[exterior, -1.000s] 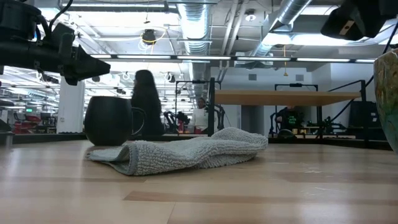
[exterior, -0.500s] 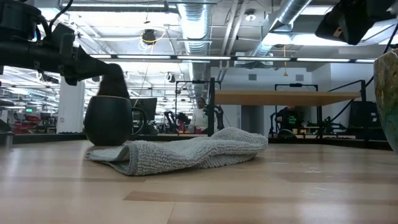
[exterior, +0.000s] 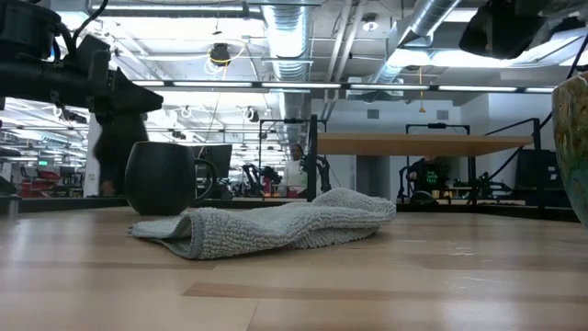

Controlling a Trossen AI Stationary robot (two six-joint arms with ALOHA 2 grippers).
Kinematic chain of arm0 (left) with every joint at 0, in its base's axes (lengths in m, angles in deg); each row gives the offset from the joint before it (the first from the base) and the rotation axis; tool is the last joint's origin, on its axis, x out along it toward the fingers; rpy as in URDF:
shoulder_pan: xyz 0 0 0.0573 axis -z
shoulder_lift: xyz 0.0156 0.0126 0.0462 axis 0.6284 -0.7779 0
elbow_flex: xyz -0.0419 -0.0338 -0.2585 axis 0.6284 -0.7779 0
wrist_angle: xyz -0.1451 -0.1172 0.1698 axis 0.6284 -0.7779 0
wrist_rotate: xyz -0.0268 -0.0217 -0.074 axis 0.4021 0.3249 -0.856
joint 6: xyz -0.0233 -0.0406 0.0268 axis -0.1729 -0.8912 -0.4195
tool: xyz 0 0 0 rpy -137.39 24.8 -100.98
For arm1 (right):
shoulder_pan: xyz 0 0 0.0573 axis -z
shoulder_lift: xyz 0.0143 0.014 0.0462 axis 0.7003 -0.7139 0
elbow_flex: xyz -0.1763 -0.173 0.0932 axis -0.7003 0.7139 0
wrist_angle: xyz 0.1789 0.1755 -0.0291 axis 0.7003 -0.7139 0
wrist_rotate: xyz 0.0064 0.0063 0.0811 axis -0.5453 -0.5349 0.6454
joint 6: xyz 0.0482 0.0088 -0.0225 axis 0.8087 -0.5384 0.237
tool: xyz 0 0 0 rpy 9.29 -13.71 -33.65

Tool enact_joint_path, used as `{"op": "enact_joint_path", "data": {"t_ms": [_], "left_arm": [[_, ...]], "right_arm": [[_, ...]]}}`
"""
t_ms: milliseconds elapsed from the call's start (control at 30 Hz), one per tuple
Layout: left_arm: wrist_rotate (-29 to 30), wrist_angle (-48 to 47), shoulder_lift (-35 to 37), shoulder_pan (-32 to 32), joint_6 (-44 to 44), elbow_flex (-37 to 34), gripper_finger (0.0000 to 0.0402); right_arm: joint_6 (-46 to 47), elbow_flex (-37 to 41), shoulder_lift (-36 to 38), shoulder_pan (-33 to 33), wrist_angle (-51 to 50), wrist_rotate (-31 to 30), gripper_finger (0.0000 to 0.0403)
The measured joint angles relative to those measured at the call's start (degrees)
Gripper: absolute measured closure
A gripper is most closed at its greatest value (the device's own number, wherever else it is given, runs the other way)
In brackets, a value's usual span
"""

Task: Stack small to large cups/mugs on shelf
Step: Put the green mug on the shelf

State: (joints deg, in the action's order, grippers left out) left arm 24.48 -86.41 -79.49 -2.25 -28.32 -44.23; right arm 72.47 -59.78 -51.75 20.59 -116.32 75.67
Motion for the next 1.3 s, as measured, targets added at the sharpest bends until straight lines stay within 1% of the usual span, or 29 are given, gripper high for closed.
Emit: {"op": "enact_joint_path", "data": {"t_ms": [133, 367, 533, 667, 900, 1300], "left_arm": [[0.0, 0.0, 0.0, 0.0, 0.0, 0.0, 0.0274], [0.0, 0.0, 0.0, 0.0, 0.0, 0.0, 0.0274], [0.0, 0.0, 0.0, 0.0, 0.0, 0.0, 0.0274], [0.0, 0.0, 0.0, 0.0, 0.0, 0.0, 0.0274], [0.0, 0.0, 0.0, 0.0, 0.0, 0.0, 0.0274], [0.0, 0.0, 0.0, 0.0, 0.0, 0.0, 0.0274]], "right_arm": [[0.0, 0.0, 0.0, -0.2, 0.0, -2.2, 0.0184], [-0.8, 0.0, 0.0, -2.2, -0.3, -2.4, 0.0184], [-0.9, 0.0, 0.0, -4.1, -4.8, -2.4, 0.0184], [-1.7, 0.0, 0.0, -5.4, -8.1, -4.2, 0.0184], [-6.9, 0.0, 0.0, -7.7, -8.3, -8.6, 0.0184], [-7.0, 0.0, 0.0, -8.0, -8.3, -9.9, 0.0186]]}}
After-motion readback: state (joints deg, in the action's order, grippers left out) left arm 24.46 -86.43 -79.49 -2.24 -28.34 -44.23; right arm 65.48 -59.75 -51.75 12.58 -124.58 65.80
